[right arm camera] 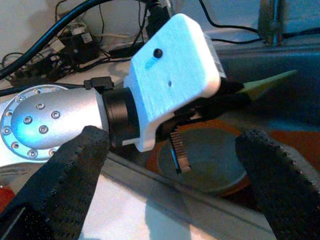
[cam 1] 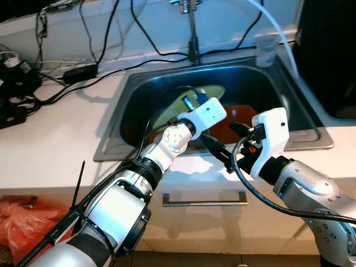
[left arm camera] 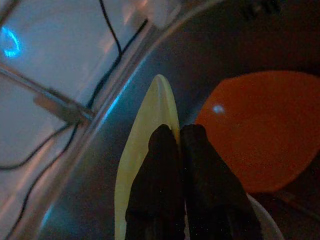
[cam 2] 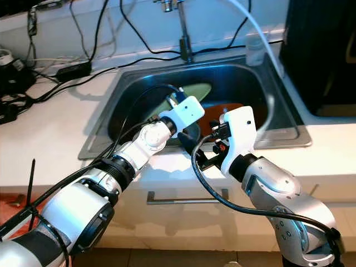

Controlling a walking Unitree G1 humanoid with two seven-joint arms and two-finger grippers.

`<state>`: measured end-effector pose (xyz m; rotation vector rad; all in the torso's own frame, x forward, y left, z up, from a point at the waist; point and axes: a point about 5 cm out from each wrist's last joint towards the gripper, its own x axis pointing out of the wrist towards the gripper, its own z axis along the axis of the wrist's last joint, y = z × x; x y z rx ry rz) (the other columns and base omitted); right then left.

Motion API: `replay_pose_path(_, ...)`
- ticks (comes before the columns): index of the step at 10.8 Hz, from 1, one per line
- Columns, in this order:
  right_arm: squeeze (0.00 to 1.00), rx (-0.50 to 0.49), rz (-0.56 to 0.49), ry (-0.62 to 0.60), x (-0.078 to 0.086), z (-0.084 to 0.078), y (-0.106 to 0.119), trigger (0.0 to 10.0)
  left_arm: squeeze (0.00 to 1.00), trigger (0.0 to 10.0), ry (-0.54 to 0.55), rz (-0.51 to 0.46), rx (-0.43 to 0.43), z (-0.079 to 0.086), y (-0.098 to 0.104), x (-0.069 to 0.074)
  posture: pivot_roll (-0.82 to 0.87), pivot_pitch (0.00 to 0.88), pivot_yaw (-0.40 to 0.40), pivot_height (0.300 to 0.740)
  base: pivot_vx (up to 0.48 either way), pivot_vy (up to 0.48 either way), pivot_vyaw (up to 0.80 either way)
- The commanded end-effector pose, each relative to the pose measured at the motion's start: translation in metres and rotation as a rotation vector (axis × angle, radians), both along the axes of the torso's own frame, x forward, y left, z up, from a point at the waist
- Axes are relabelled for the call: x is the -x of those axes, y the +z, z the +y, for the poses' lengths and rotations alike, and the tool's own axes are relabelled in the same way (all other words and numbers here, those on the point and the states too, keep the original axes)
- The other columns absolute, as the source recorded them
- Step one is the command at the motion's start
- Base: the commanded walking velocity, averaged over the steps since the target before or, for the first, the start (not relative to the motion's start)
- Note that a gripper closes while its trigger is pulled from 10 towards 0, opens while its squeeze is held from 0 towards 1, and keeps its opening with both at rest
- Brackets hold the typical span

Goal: Kitchen organization

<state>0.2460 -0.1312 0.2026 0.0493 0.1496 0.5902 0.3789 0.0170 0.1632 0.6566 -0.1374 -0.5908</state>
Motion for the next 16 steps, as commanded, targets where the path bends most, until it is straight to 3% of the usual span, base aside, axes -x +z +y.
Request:
replay_pose_path(1,0.00,-0.008,-0.017,0.041,0.003,0.007,0.006,10.0,0.00,0.4,0.060,0.019,0.032,0.013,0.007,-0.008,-0.32,0.000,0.231,0.740,0.000,0.000,0.00)
replay_pose_path(3,0.00,-0.017,-0.023,0.096,0.004,0.015,0.010,10.0,0.00,1.1,0.097,0.071,0.060,0.021,0.001,-0.010,-0.30,0.000,0.211,0.740,0.000,0.000,0.00)
replay_pose_path(4,0.00,-0.018,-0.022,0.111,0.002,0.019,0.010,10.0,0.00,0.9,0.097,0.090,0.063,0.023,0.000,-0.010,-0.28,0.000,0.198,0.740,0.000,0.000,0.00)
replay_pose_path(5,0.00,-0.021,-0.020,0.122,0.001,0.021,0.010,10.0,0.00,1.0,0.138,0.135,0.119,0.029,-0.001,-0.013,-0.28,0.000,0.194,0.740,0.000,0.000,0.00)
replay_pose_path(6,0.00,-0.021,-0.020,0.136,0.001,0.023,0.011,10.0,0.00,2.8,0.188,0.221,0.217,0.034,-0.005,-0.014,-0.28,0.000,0.191,0.740,0.000,0.000,0.00)
replay_pose_path(7,0.00,-0.020,-0.020,0.142,0.001,0.023,0.012,10.0,0.00,2.6,0.206,0.244,0.239,0.036,-0.007,-0.014,-0.29,0.000,0.191,0.740,0.000,0.000,0.00)
replay_pose_path(8,0.00,-0.022,-0.018,0.149,0.002,0.024,0.012,10.0,0.00,2.8,0.213,0.280,0.240,0.037,-0.013,-0.013,-0.29,0.000,0.190,0.740,0.000,0.000,0.00)
replay_pose_path(9,0.00,-0.024,-0.015,0.154,0.003,0.026,0.011,10.0,0.00,4.2,0.206,0.314,0.222,0.035,-0.019,-0.010,-0.29,0.000,0.190,0.740,0.000,0.000,0.00)
replay_pose_path(10,0.00,-0.025,-0.012,0.156,0.004,0.026,0.011,10.0,0.00,4.8,0.203,0.325,0.213,0.034,-0.021,-0.010,-0.29,0.000,0.190,0.740,0.000,0.000,0.00)
replay_pose_path(11,0.00,-0.026,-0.011,0.157,0.004,0.026,0.011,10.0,0.00,4.7,0.199,0.330,0.206,0.033,-0.022,-0.009,-0.29,0.000,0.193,0.740,0.000,0.000,0.00)
replay_pose_path(12,0.00,-0.028,-0.009,0.161,0.005,0.026,0.011,10.0,0.33,8.5,0.181,0.353,0.207,0.031,-0.023,-0.008,-0.29,0.000,0.193,0.740,0.000,0.000,0.00)
replay_pose_path(13,0.00,-0.030,-0.009,0.162,0.005,0.027,0.011,10.0,0.78,10.0,0.175,0.363,0.213,0.030,-0.024,-0.007,-0.29,0.000,0.192,0.740,0.000,0.000,0.00)
replay_pose_path(14,0.00,-0.030,-0.010,0.164,0.005,0.027,0.011,10.0,1.00,10.0,0.174,0.360,0.187,0.030,-0.027,-0.006,-0.29,0.000,0.191,0.740,0.000,0.000,0.00)
replay_pose_path(16,0.00,-0.030,-0.009,0.163,0.005,0.027,0.011,10.0,1.00,10.0,0.180,0.372,0.190,0.031,-0.029,-0.006,-0.29,0.000,0.192,0.740,0.000,0.000,0.00)
